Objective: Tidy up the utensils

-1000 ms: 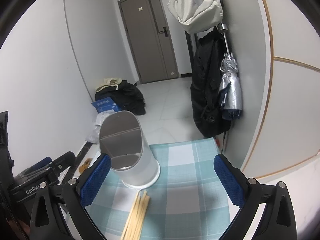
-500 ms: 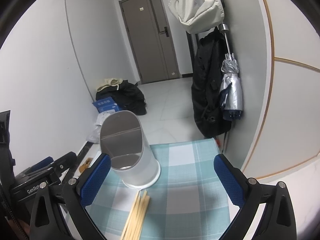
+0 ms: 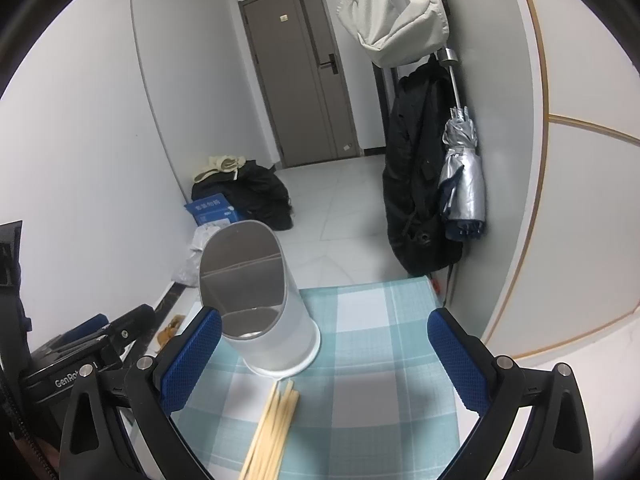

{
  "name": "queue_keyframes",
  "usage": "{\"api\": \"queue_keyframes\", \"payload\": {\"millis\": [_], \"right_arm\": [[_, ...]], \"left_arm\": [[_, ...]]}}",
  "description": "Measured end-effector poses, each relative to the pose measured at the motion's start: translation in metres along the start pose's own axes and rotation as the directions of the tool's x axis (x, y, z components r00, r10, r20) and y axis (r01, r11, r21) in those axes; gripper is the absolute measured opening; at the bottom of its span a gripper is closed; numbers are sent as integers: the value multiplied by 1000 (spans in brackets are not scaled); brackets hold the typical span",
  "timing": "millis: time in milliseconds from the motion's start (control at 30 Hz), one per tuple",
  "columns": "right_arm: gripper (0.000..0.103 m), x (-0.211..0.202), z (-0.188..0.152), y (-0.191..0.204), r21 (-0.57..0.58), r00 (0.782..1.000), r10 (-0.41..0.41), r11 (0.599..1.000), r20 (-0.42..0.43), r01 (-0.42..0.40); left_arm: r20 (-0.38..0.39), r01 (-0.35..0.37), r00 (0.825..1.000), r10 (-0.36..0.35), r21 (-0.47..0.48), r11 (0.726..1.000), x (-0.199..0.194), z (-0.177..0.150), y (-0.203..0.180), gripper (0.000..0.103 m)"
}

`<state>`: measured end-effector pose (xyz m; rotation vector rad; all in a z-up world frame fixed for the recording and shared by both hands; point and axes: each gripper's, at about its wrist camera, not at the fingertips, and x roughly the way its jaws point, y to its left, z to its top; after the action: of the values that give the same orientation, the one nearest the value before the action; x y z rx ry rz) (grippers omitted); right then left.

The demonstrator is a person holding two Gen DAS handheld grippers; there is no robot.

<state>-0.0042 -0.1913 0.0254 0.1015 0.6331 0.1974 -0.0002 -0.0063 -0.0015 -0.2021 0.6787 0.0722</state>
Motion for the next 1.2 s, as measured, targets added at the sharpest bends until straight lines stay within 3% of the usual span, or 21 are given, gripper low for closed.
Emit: {"api": "queue_keyframes", "payload": {"millis": [633, 833, 1000, 1067, 1200], "right_arm": [[102, 3, -2, 1, -6, 1000, 16, 1000, -10, -16], [90, 25, -14, -1, -11, 993, 58, 998, -101, -60], [75, 60, -35, -4, 43, 956, 110, 994, -273, -102], [63, 77, -46, -3, 48, 931, 118, 993, -345, -108], [56, 104, -65, 6, 20, 889, 104, 994, -446, -106]], "left_arm": [[-5, 0, 1000, 0, 1, 1000, 2, 0, 3, 100], [-30, -7, 1000, 6, -20, 1000, 10, 0, 16, 100], [-74, 1, 997, -5, -58, 998, 17, 1, 37, 100], [-113, 15, 993, -24, -79, 997, 22, 1, 46, 100], [-158, 18, 987, -33, -98, 995, 26, 1, 56, 100]]}}
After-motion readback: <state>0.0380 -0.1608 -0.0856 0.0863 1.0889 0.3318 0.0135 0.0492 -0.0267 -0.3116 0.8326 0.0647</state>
